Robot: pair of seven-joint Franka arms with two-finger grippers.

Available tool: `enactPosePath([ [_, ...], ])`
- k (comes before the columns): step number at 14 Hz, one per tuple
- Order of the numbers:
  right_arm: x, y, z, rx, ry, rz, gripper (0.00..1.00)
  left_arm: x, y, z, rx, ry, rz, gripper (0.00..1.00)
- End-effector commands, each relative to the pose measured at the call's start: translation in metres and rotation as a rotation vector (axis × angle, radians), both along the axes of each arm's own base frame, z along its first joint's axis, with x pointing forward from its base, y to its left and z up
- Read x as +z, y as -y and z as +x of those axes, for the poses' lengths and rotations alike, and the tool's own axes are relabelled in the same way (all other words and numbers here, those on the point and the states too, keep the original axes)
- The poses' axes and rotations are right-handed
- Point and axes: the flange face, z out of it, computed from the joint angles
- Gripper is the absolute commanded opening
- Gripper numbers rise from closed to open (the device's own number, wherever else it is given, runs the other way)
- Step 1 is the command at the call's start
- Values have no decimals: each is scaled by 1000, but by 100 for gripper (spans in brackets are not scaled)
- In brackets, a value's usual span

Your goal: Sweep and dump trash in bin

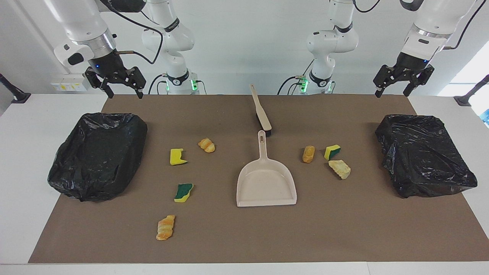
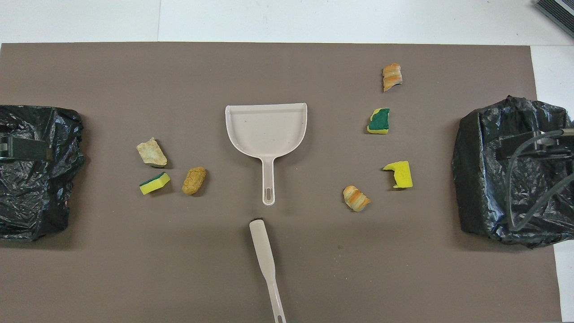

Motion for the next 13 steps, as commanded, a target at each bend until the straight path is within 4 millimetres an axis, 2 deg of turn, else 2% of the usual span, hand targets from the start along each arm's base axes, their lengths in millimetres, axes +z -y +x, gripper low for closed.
enactPosePath([
  [1,-1,-3,-2,-35,-10,4,100,4,-2,-4,-1,1,-11,100],
  [13,-3,-4,-6,-30,-27,4,100,4,-2,-4,-1,1,-11,100],
])
